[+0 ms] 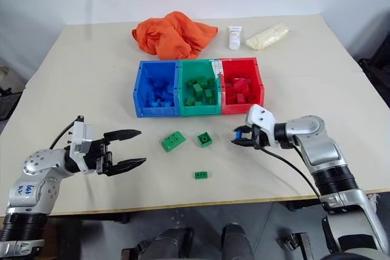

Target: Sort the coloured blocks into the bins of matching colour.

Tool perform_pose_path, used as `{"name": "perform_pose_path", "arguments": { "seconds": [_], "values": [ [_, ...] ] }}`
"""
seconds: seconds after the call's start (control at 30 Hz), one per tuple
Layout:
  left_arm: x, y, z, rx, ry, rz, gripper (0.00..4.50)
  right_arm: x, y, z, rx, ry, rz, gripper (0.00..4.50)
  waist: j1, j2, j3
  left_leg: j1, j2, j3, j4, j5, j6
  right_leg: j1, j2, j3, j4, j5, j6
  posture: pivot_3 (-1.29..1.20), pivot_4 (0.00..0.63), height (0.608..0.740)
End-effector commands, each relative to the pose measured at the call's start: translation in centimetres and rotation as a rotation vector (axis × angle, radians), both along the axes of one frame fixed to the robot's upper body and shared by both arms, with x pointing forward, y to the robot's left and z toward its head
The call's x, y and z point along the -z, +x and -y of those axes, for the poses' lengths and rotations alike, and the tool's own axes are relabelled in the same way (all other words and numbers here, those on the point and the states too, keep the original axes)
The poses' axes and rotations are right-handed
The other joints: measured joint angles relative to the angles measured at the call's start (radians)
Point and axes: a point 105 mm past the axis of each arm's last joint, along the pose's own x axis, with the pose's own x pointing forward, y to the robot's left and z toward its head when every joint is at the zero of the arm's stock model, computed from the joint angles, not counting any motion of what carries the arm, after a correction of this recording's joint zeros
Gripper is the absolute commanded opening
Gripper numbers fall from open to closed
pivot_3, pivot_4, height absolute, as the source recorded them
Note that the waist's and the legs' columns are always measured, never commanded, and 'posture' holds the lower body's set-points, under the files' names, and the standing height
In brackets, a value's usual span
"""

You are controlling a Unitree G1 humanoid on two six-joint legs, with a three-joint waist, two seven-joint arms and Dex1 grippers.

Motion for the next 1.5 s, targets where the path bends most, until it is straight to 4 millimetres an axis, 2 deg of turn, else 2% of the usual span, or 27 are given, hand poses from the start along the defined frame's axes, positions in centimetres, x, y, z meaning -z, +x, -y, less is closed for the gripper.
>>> {"name": "perform_pose_path", "arguments": {
  "seconds": [0.03, 0.2, 0.33, 0.53, 0.67, 0.83, 1.0, 1.2, 1.3, 1.4, 1.5],
  "values": [
    [-0.9, 0.2, 0.3, 0.018, -0.013, 0.043, 4.5, -5.3, 0.8, -4.1, -0.061, 0.131, 0.154, 1.44, -0.007, 0.0, 0.0, 0.0, 0.001, 0.0, 0.0, 0.0, 0.0, 0.0, 0.0, 0.0, 0.0, 0.0, 0.0, 0.0, 0.15, 0.74],
    [-1.1, 0.7, 0.5, 0.021, -0.016, 0.056, 4.5, -7.8, 3.7, -9.5, -0.045, 0.203, 0.222, 1.44, -0.017, 0.0, 0.0, 0.0, 0.001, -0.001, -0.001, 0.0, -0.001, 0.0, 0.001, -0.001, 0.002, 0.0, 0.0, 0.0, 0.15, 0.74],
    [-1.3, 0.9, 0.6, 0.021, -0.018, 0.063, 4.5, -8.9, 5.7, -13.3, -0.022, 0.218, 0.27, 1.44, -0.021, 0.0, 0.0, 0.0, 0.0, -0.003, -0.001, 0.0, -0.001, -0.001, 0.0, -0.002, 0.007, 0.0, 0.0, 0.0, 0.15, 0.74],
    [-1.3, 0.9, 0.6, 0.014, -0.02, 0.074, 4.5, -9.8, 6.5, -17.9, -0.007, 0.261, 0.313, 1.44, -0.037, 0.0, 0.0, 0.0, -0.001, -0.007, -0.001, 0.0, -0.001, -0.002, 0.001, -0.003, 0.013, 0.0, -0.001, 0.0, 0.15, 0.74],
    [-1.4, 0.9, 0.6, 0.004, -0.02, 0.082, 4.5, -10.3, 6.4, -19.3, -0.006, 0.281, 0.326, 2.82, -0.049, 0.0, 0.0, 0.0, -0.001, -0.012, -0.001, 0.0, -0.002, -0.002, 0.002, -0.003, 0.016, 0.001, -0.001, 0.0, 0.15, 0.74],
    [-1.4, 0.8, 0.3, -0.005, -0.02, 0.085, 4.5, -11.2, 6.1, -19.3, -0.04, 0.315, 0.364, 4.46, -0.052, 0.0, 0.0, 0.0, -0.001, -0.014, -0.001, 0.0, -0.003, -0.003, 0.003, -0.002, 0.018, 0.001, -0.001, 0.0, 0.15, 0.74],
    [-1.0, 0.9, 0.3, -0.005, -0.023, 0.075, 4.5, -11.4, 5.0, -17.6, -0.164, 0.311, 0.4, 4.46, -0.052, 0.0, 0.0, 0.0, -0.001, -0.015, 0.0, -0.001, -0.003, -0.003, 0.003, -0.002, 0.018, 0.001, -0.001, 0.0, 0.15, 0.74],
    [-1.1, 1.6, 0.7, -0.004, -0.039, 0.081, 4.5, -11.5, 5.9, -16.8, -0.097, 0.312, 0.417, 4.46, -0.053, 0.0, 0.0, 0.001, -0.001, -0.015, 0.0, 0.0, -0.003, -0.003, 0.003, -0.002, 0.018, 0.001, -0.001, 0.0, 0.15, 0.74],
    [-1.2, 1.8, 0.9, 0.0, -0.043, 0.088, 4.5, -11.9, 5.7, -16.5, -0.111, 0.327, 0.416, 4.46, -0.058, 0.0, 0.0, 0.0, -0.001, -0.015, 0.0, -0.001, -0.003, -0.003, 0.003, -0.002, 0.019, 0.001, -0.001, 0.0, 0.15, 0.74],
    [-1.0, 1.7, 1.0, 0.01, -0.036, 0.085, 4.5, -11.1, 4.7, -14.8, -0.186, 0.301, 0.417, 4.46, -0.058, 0.0, 0.0, 0.0, -0.001, -0.016, 0.0, -0.001, -0.003, -0.003, 0.003, -0.002, 0.019, 0.001, -0.001, 0.0, 0.15, 0.74],
    [-0.6, 1.4, 1.1, 0.021, -0.03, 0.075, 4.5, -9.7, 3.2, -11.9, -0.248, 0.261, 0.391, 4.46, -0.045, 0.0, 0.0, 0.0, -0.002, -0.017, 0.001, -0.001, -0.003, -0.002, 0.002, -0.002, 0.019, 0.001, -0.001, 0.0, 0.15, 0.74]
  ]
}}
